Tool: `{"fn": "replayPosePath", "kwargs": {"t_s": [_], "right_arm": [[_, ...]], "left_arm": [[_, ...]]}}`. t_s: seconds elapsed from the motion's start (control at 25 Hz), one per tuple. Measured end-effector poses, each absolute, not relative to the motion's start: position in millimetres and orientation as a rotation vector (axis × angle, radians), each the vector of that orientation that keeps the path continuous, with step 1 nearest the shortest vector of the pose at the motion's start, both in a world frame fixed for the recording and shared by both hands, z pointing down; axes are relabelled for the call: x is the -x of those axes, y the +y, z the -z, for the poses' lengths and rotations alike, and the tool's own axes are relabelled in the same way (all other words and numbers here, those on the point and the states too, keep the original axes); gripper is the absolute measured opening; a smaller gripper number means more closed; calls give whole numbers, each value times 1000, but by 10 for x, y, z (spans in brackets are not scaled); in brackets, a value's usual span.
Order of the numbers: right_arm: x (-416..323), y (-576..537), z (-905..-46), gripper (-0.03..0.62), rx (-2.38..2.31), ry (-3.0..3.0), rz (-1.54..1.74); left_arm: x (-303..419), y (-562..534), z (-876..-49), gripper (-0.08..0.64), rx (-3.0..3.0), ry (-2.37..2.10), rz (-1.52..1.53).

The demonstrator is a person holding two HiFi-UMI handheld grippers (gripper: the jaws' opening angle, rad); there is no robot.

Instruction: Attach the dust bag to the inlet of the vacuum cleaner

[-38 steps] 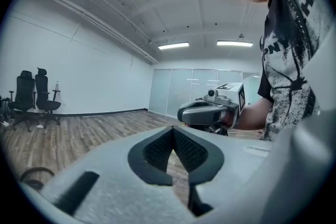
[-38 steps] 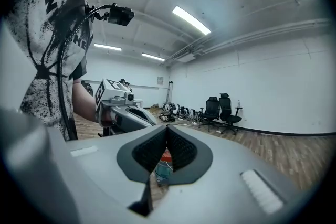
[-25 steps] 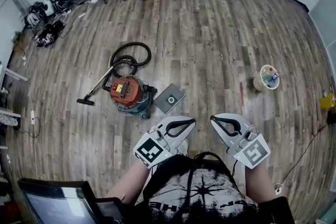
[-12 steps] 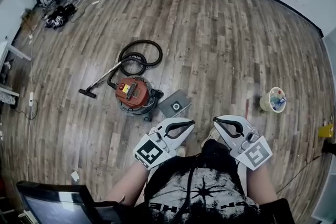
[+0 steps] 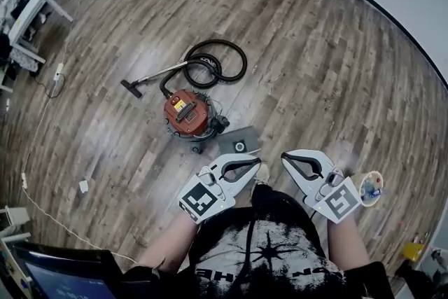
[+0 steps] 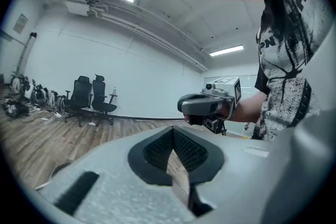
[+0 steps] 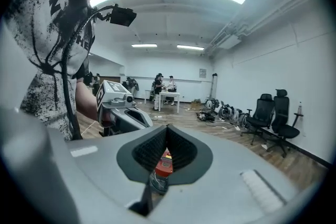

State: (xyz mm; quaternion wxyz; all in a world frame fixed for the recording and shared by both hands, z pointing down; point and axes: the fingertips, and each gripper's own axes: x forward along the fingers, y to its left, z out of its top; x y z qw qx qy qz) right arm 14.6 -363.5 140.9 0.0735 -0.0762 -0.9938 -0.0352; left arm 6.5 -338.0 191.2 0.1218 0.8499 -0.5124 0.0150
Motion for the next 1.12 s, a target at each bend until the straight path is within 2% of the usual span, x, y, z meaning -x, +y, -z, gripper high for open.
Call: {"fn": "replayPosePath", "kwargs": {"t_s": [0.28, 0.6, 0.84, 1.12], "right_arm": [[143, -4061, -1369, 5, 631, -2975, 115], [373, -3882, -1385, 5, 924, -2928, 103], [350, -3543, -1336, 5, 977, -2925, 137], [180, -3277, -1298, 5, 825, -2948, 135]], "left_arm": [[96, -3782, -1765, 2, -2294, -1802, -90], [289, -3627, -1684, 2, -2126, -2011, -146], [249, -3298, -1628, 2, -2115, -2063, -138], [135, -2918, -1645, 2, -2179, -2009, -100]]}}
